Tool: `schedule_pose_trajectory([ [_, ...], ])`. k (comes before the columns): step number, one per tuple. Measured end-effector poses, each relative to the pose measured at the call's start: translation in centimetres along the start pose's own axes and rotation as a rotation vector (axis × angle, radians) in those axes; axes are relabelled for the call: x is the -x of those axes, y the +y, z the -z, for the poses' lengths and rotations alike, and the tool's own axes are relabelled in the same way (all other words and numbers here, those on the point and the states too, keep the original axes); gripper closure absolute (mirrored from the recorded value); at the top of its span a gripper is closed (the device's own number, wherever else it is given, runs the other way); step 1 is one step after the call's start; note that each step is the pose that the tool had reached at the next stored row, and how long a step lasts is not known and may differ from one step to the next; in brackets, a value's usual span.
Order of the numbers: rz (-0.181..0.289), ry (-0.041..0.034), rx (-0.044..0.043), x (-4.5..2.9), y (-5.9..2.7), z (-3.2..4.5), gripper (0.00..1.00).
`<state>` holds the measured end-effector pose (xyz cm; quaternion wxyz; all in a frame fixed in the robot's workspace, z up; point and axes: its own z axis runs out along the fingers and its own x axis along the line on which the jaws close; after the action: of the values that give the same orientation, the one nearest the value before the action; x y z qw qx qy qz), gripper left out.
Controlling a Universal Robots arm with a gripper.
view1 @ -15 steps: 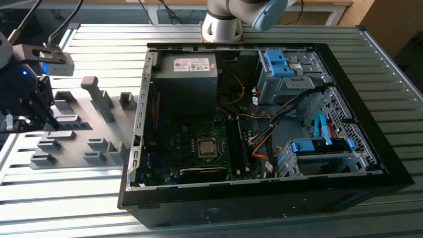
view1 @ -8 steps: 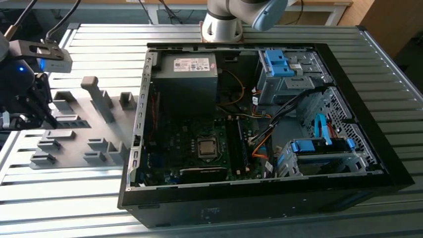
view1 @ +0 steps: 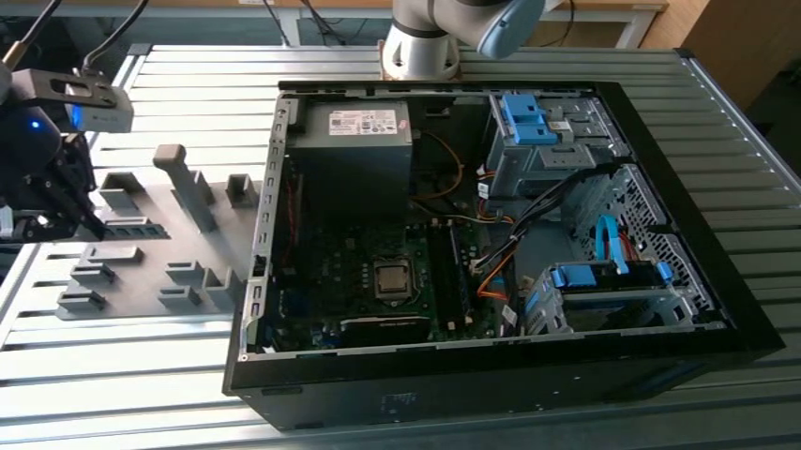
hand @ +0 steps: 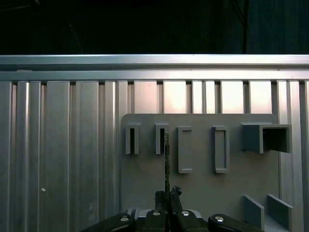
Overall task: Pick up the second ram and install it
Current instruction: 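Pick up the second ram and move it above second insertion slot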
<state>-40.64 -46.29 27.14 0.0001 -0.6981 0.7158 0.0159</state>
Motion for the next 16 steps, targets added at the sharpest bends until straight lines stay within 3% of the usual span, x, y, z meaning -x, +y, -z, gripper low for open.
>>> schedule_pose_trajectory([
  [16, 0.000, 0.0000, 0.0000, 0.02, 0.02, 1.12, 0.86],
])
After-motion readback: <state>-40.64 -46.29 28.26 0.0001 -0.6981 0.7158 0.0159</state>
